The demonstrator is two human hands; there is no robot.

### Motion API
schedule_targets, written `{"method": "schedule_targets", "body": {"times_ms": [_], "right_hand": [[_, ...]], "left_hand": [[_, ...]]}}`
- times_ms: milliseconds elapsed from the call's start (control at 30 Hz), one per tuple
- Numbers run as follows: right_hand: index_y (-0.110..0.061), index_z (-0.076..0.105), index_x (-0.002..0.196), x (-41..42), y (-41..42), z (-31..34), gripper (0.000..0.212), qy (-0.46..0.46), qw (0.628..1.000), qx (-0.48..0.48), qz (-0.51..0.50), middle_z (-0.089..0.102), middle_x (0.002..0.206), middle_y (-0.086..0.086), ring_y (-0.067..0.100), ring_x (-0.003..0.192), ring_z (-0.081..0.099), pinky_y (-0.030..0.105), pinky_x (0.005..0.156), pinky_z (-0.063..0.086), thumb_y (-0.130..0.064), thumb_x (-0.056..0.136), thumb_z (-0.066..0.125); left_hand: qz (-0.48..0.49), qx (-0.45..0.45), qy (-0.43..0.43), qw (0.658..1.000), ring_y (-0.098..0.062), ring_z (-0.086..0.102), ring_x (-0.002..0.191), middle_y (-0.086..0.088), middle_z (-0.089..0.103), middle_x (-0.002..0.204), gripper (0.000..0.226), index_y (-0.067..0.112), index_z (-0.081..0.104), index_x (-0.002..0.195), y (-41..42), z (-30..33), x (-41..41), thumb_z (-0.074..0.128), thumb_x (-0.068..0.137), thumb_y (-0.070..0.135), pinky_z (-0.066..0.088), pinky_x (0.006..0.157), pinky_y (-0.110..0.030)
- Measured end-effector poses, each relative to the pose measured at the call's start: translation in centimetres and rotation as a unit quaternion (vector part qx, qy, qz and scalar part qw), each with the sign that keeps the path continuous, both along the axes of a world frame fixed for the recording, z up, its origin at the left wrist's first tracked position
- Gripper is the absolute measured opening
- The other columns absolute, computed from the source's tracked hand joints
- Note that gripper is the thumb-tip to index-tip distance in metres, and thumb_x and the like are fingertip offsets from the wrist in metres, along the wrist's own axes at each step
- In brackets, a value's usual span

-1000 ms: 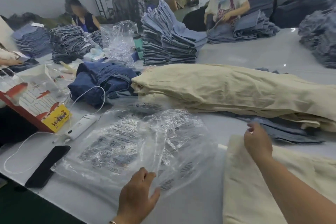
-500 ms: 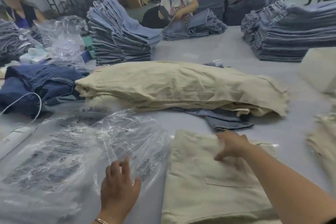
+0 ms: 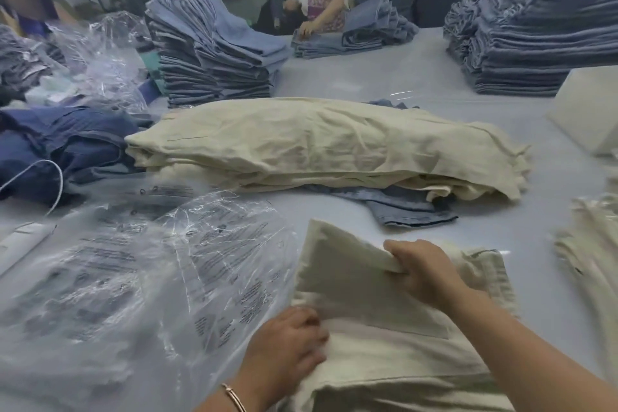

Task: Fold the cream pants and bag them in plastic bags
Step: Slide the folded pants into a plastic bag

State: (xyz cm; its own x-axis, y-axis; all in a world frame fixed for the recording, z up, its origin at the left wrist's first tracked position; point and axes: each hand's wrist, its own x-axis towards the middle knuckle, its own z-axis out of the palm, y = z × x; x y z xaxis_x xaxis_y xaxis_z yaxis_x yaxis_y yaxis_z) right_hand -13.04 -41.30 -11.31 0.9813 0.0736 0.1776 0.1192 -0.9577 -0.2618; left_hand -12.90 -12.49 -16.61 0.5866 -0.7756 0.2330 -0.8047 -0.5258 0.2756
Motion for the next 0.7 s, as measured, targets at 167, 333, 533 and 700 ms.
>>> {"method": "schedule_targets", "body": {"times_ms": [167,333,533,700], "right_hand": [[-0.043,0.031,0.145,-5.5,2.7,2.3,0.094,-0.085,0.981,-0.115,0.128,0.066,0.112,-0.003,0.017,0.057,0.057,0.026,0.056,0.049,-0.002,0.067,0.065],[-0.048,0.038,0.136,-9.2,4.6,1.5,0.068,0.088,0.958,-0.209,0.174,0.032,0.15,0.017,0.029,0.1,0.058,0.041,0.09,0.044,-0.023,0.077,0.061],[-0.008,0.013,0.15,-11.2,7.1,-1.4,0.099,0.202,0.935,-0.263,0.126,-0.025,0.152,0.028,0.049,0.142,0.0,0.062,0.111,-0.003,-0.035,0.072,0.067],[-0.007,0.017,0.15,-11.1,7.7,-1.0,0.09,0.224,0.928,-0.281,0.095,-0.017,0.152,0.033,0.055,0.139,0.003,0.066,0.11,0.005,-0.03,0.077,0.065]], "left_hand": [[0.023,0.034,0.011,0.999,-0.005,0.062,0.089,0.016,0.065,0.104,0.024,0.039,0.07,0.083,-0.1,0.4,-0.4,0.076,0.062,0.049,0.047,0.076,-0.015],[0.031,0.018,0.015,0.999,-0.007,0.063,0.087,0.016,0.066,0.102,0.025,0.038,0.072,0.087,-0.1,0.7,-0.7,0.08,0.063,0.043,0.046,0.073,-0.013],[0.06,0.011,0.049,0.997,-0.005,0.061,0.101,0.02,0.063,0.114,0.022,0.038,0.073,0.097,0.2,1.1,-0.8,0.064,0.078,0.042,0.051,0.074,-0.017],[0.178,-0.111,-0.032,0.977,-0.015,0.059,0.089,0.005,0.065,0.093,0.017,0.019,0.07,0.091,3.8,1.3,-0.2,0.061,0.078,0.021,0.045,0.077,-0.02]]}}
